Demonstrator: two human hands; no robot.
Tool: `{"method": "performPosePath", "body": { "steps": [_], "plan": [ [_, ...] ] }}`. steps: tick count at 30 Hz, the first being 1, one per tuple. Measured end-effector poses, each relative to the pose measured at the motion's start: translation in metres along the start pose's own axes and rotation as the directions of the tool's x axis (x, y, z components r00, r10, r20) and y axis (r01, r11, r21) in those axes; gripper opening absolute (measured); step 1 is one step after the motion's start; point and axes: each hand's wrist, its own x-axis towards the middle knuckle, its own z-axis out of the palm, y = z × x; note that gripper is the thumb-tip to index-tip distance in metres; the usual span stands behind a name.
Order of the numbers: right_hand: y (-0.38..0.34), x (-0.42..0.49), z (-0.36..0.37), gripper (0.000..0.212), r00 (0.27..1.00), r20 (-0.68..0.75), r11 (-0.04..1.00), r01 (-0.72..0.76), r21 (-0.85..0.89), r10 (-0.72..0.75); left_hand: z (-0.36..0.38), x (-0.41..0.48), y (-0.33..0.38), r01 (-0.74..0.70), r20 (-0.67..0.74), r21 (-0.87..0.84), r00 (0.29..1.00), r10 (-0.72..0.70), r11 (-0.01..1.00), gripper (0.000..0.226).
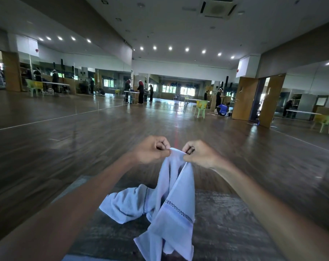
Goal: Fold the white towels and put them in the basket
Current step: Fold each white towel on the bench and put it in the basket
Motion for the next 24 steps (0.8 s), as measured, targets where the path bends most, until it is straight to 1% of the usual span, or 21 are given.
{"method": "performPosePath", "body": {
  "steps": [1,4,6,8,9,11,12,14,15,16,17,19,21,24],
  "plan": [
    [0.002,0.001,0.000,0.007,1.000,-0.011,0.999,-0.021,-0.032,0.021,-0.004,0.000,0.003,-0.011,0.006,0.011,1.000,0.011,1.000,0.009],
    [0.014,0.002,-0.008,0.013,0.997,-0.027,0.995,-0.073,-0.066,0.072,-0.022,-0.001,0.008,-0.040,-0.011,0.039,0.999,0.040,0.998,0.015],
    [0.026,0.002,-0.019,0.012,0.996,-0.016,0.994,-0.090,-0.054,0.090,-0.039,-0.002,0.005,-0.038,-0.055,0.067,0.998,0.042,0.997,0.017],
    [0.032,-0.002,-0.032,0.003,0.994,-0.029,0.990,-0.105,-0.095,0.103,-0.058,-0.003,0.002,-0.016,-0.106,0.109,0.994,0.028,0.994,0.015],
    [0.032,-0.005,-0.038,0.006,0.994,-0.031,0.988,-0.107,-0.109,0.104,-0.066,-0.004,0.000,-0.008,-0.129,0.123,0.991,0.024,0.992,0.013],
    [0.026,-0.008,-0.048,0.004,0.997,-0.018,0.994,-0.082,-0.078,0.081,-0.069,-0.007,0.001,-0.014,-0.155,0.115,0.987,0.032,0.993,0.011],
    [0.021,-0.009,-0.050,0.009,0.998,-0.021,0.997,-0.057,-0.045,0.056,-0.063,-0.008,0.005,-0.028,-0.143,0.100,0.989,0.042,0.995,0.014],
    [0.004,-0.008,-0.048,0.014,0.999,-0.030,1.000,0.014,0.012,-0.014,-0.037,-0.006,0.011,-0.020,-0.090,0.099,0.995,0.029,0.995,0.032],
    [-0.006,-0.007,-0.044,0.013,0.998,-0.024,0.998,0.052,0.024,-0.052,-0.021,-0.004,0.013,-0.004,-0.090,0.137,0.996,0.016,0.991,0.041],
    [-0.014,-0.006,-0.039,0.009,0.996,-0.008,0.996,0.086,0.030,-0.086,-0.006,-0.003,0.015,-0.001,-0.106,0.175,0.994,0.020,0.985,0.045],
    [-0.020,-0.004,-0.036,0.004,0.993,0.011,0.993,0.118,0.030,-0.118,0.006,-0.001,0.016,-0.017,-0.126,0.188,0.991,0.041,0.982,0.043],
    [-0.026,-0.002,-0.031,0.012,0.987,0.041,0.988,0.155,0.001,-0.155,0.020,0.003,0.013,-0.059,-0.150,0.158,0.985,0.083,0.986,0.025],
    [-0.024,-0.001,-0.029,0.016,0.988,0.035,0.988,0.149,-0.028,-0.148,0.023,0.004,0.009,-0.071,-0.149,0.132,0.985,0.090,0.989,0.011],
    [-0.013,-0.002,-0.032,0.013,0.995,0.058,0.994,0.089,-0.070,-0.085,0.018,0.001,0.013,-0.063,-0.124,0.086,0.990,0.073,0.994,0.008]
  ]
}}
